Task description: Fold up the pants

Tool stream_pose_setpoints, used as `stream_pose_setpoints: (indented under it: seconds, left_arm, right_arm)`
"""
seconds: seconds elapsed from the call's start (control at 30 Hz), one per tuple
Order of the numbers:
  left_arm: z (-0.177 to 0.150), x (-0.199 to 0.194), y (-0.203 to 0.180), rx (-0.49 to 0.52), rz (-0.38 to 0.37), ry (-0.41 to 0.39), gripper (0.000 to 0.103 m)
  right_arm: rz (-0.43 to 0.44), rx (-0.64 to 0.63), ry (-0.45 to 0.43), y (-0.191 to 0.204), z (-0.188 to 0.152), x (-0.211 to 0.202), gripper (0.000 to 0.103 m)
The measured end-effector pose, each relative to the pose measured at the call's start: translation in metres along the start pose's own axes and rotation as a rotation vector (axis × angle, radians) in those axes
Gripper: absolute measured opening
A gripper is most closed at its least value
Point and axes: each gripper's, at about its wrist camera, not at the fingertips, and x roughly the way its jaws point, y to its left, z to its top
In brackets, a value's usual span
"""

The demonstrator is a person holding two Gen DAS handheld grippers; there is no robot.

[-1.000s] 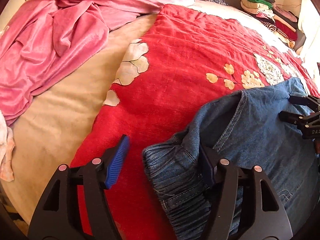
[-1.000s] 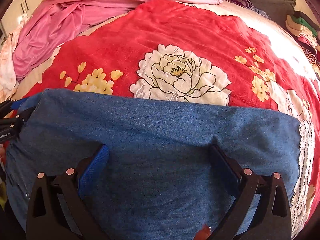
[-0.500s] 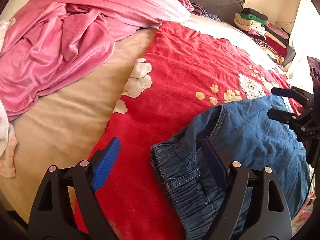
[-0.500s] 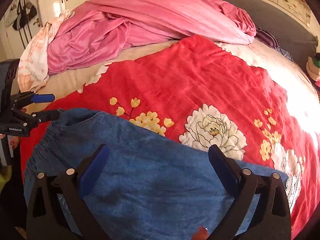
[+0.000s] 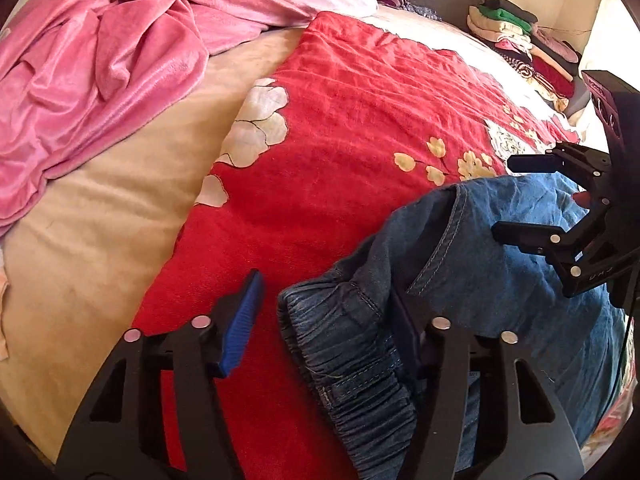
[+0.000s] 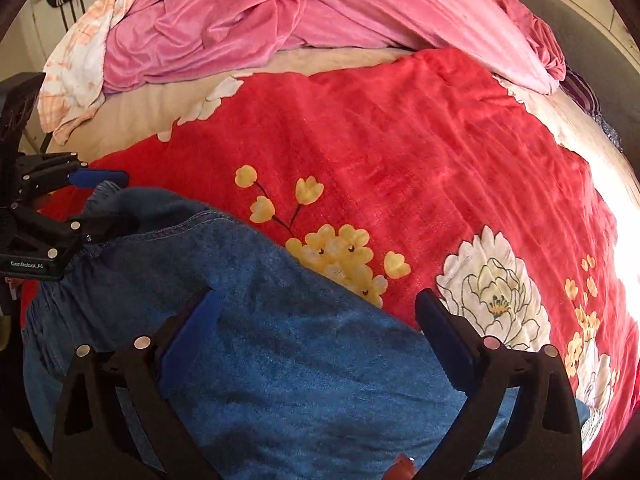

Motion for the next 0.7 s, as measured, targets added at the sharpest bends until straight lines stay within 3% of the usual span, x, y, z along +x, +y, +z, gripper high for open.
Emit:
stream_pose_setpoints:
  seconds: [0.1, 0.27, 0.33, 0.43, 0.7]
  left_arm:
    - [0.001, -0.003, -0.006, 0.014, 0.006, 0.007, 0.033]
    - [0.003, -0.019, -0.01, 0.027, -0.019, -0.035, 0.03]
    - [0.001, -0.026, -0.014, 0.05, -0.015, -0.055, 0.029]
    - [-0.002, -0.04, -0.02, 0.08, -0.018, -0.098, 0.029]
    - [-0.018, -0.095, -0.043, 0.14, -0.057, -0.228, 0.029]
  right_arm:
    - [0.022, -0.044, 0.037, 0.008, 0.0, 0.011, 0.077]
    - [0.054, -0.075, 0.013, 0.016, -0.005, 0.001, 0.028]
    - [0.035, -0.068, -0.008, 0.016, -0.01, -0.008, 0.017]
    - [0.03, -0.035, -0.065, 0.016, -0.025, -0.03, 0.01]
    - [0.021, 0.075, -0.285, 0.024, -0.072, -0.112, 0.01]
